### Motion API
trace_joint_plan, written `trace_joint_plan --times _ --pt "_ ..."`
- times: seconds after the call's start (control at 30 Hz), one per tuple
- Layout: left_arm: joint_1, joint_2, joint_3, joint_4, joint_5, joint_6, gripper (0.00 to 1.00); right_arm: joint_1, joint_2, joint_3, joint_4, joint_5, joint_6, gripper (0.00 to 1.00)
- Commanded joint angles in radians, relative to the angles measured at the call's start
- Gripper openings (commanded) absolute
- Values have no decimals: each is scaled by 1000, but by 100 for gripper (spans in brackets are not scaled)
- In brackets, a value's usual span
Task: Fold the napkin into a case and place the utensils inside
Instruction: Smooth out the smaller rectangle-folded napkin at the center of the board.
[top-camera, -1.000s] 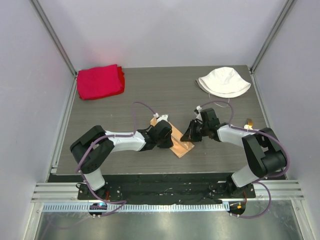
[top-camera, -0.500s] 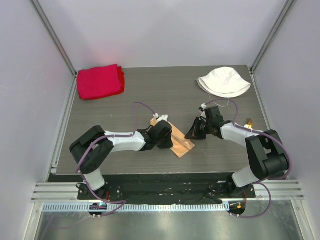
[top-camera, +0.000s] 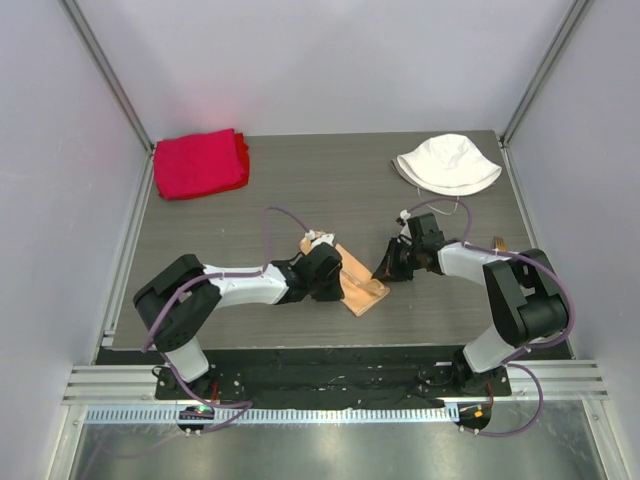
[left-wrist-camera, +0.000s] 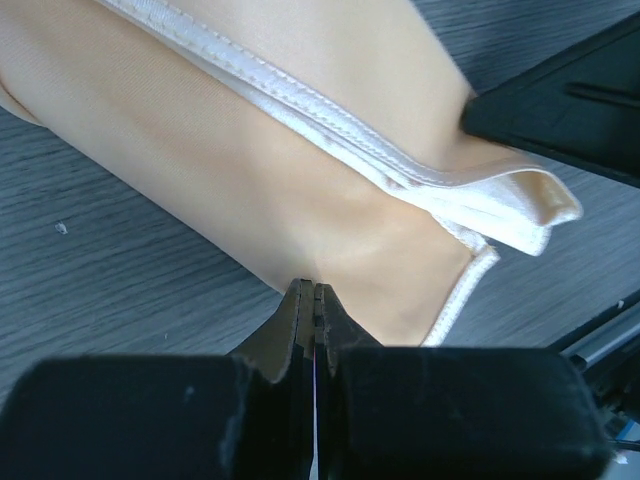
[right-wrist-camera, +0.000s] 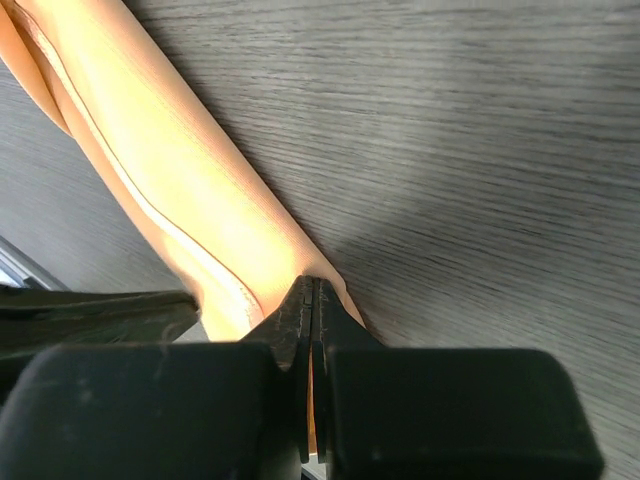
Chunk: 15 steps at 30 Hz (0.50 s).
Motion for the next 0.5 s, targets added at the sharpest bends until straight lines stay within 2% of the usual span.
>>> trace_joint_plan --times 0.0,0.2,0.47 --pt "-4 56 1 30 10 -10 1 0 5 2 28 -5 -8 1" --pt "-6 59 4 39 -1 -8 1 37 -61 -37 67 -48 70 1" --pt "-12 79 15 44 7 -10 0 115 -84 -77 122 -29 159 1"
